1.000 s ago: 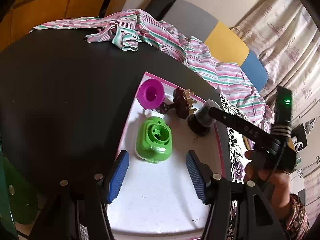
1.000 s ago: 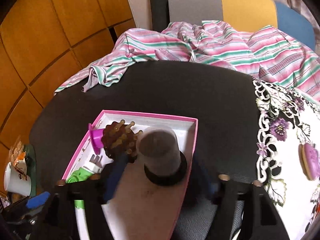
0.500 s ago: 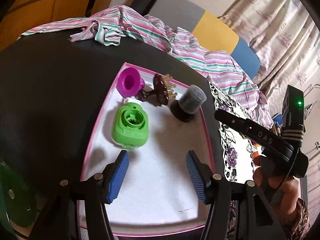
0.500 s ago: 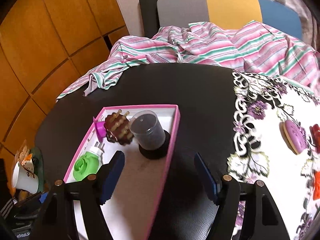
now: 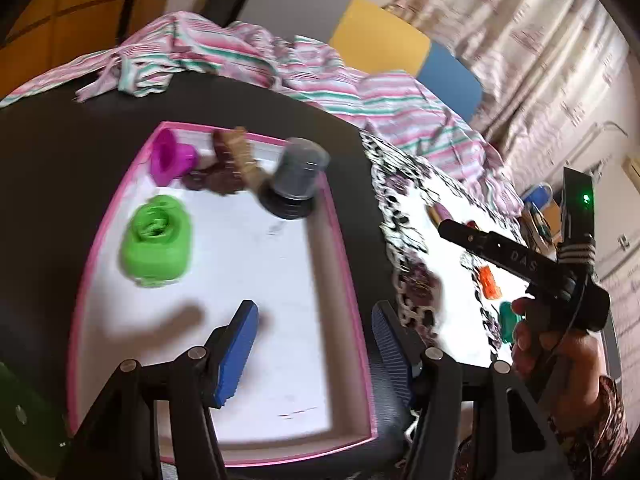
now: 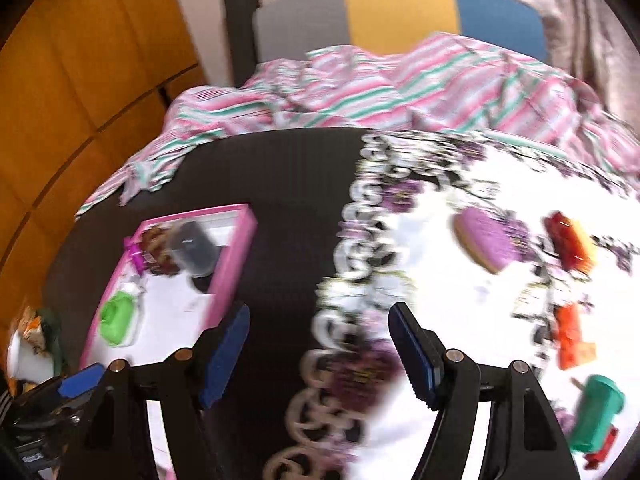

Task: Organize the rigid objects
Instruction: 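Move the right tool to the orange L-shaped block and grasp it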

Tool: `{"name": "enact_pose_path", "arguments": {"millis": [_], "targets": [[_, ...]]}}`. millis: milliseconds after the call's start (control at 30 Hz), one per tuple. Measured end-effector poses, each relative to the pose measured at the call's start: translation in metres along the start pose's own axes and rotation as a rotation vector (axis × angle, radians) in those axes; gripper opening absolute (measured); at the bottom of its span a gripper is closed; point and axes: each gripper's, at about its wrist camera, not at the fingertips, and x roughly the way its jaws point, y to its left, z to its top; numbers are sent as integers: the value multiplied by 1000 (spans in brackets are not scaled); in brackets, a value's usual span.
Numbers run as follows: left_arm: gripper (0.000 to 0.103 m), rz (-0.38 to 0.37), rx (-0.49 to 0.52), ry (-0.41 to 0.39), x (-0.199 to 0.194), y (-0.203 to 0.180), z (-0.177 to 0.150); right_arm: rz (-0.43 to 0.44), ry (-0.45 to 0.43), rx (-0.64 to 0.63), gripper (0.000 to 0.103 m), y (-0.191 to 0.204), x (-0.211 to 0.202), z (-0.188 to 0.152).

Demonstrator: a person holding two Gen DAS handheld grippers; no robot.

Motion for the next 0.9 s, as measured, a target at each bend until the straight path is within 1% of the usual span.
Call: {"name": "enact_pose_path", "arguments": {"millis": [233,367,433,533,567,600,667,767,900], "targets": [[61,-24,89,37,15,-39,0,-105,-16,117,73,-66,-18,0],[61,-42,118,58,22,-55,-2,-178,-17,212,73,-110,-25,0],[61,-42,131,61,23,-61,-3,-222,5,281,73,-136,-25,1],[61,-43,135,67,27,-68,-4,-252,46,382,73,-172,-21,0],[61,-50,133,70,28,-71,-5,-263,59,407,70,-181,-18,-1],[61,-54,135,73,29,-73,-6,-268,70,426,69,-189,-16,-3],[61,-55,146,81,32,-78,-8,-270,99,461,60,-203,-12,-7],[61,-55,161,90,35,-84,-11,-264,113,482,57,-214,-7,-12],[61,-48,157,105,42,-88,-12,-246,130,466,54,-217,3,-16]]}}
